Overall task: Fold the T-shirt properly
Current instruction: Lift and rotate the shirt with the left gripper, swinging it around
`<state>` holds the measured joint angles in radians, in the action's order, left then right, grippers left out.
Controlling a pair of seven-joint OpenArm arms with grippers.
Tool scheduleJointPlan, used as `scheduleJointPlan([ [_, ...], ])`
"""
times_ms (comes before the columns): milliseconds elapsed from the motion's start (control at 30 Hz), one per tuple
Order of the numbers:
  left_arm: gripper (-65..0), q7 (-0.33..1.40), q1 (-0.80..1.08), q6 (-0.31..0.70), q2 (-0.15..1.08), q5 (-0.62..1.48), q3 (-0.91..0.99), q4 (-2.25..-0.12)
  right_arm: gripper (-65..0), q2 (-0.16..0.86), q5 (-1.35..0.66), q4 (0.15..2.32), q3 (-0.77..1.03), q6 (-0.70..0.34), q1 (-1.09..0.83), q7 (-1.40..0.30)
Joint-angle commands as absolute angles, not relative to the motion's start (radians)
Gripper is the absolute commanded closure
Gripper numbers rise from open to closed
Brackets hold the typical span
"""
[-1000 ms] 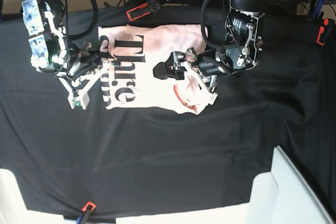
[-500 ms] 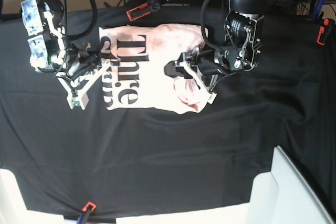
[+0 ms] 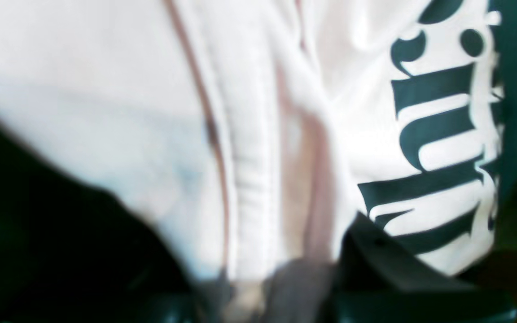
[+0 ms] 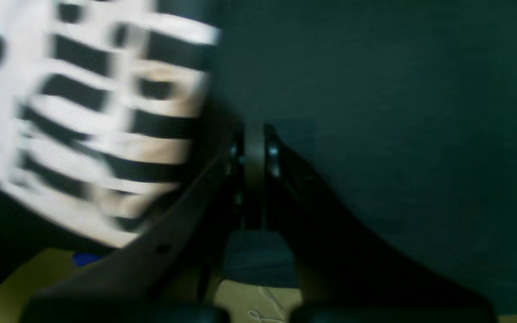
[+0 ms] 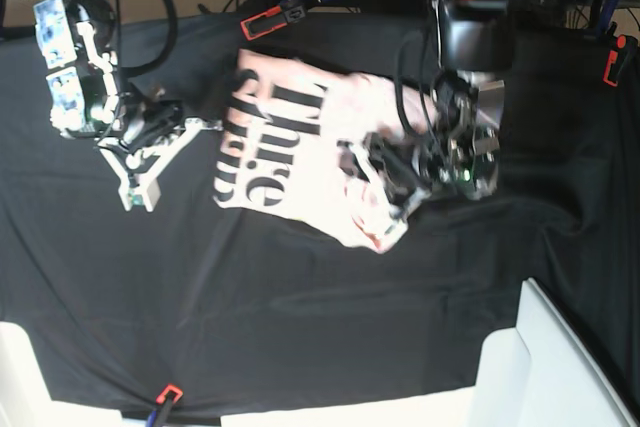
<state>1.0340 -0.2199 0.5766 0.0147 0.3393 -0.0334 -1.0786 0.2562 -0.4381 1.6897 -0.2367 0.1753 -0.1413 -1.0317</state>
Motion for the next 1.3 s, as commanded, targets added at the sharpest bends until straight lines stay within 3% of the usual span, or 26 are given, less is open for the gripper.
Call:
scheduleJointPlan([
  [0,0.0,1.029,-0.275,0.572,0.021,0.346,-0.031,-1.098,0.0,0.260,-0.447,1.707,-0.232,0.173,-0.130,-1.013],
  [133,0.0,1.055,-0.381,0.572,0.021,0.282,-0.068,-1.089,0.0,0.285,-0.447,1.704,-0.231,0.173,-0.130,-1.013],
  [433,0.0,1.047,-0.545,0.573,-0.010,0.110,-0.483,-0.995,0.0,0.286,-0.447,1.704,-0.231,0.173,-0.127,-1.013],
  [900,0.0,0.696,-0.581,0.572,-0.131,-0.341,-0.495,-0.731,0.0,0.286,-0.447,1.702,-0.231,0.173,-0.125,-1.013],
  [1267,0.0,0.470,-0.631,0.572,-0.156,-0.392,-0.496,-0.717,0.0,0.286,-0.446,1.702,-0.231,0.173,-0.125,-1.013],
])
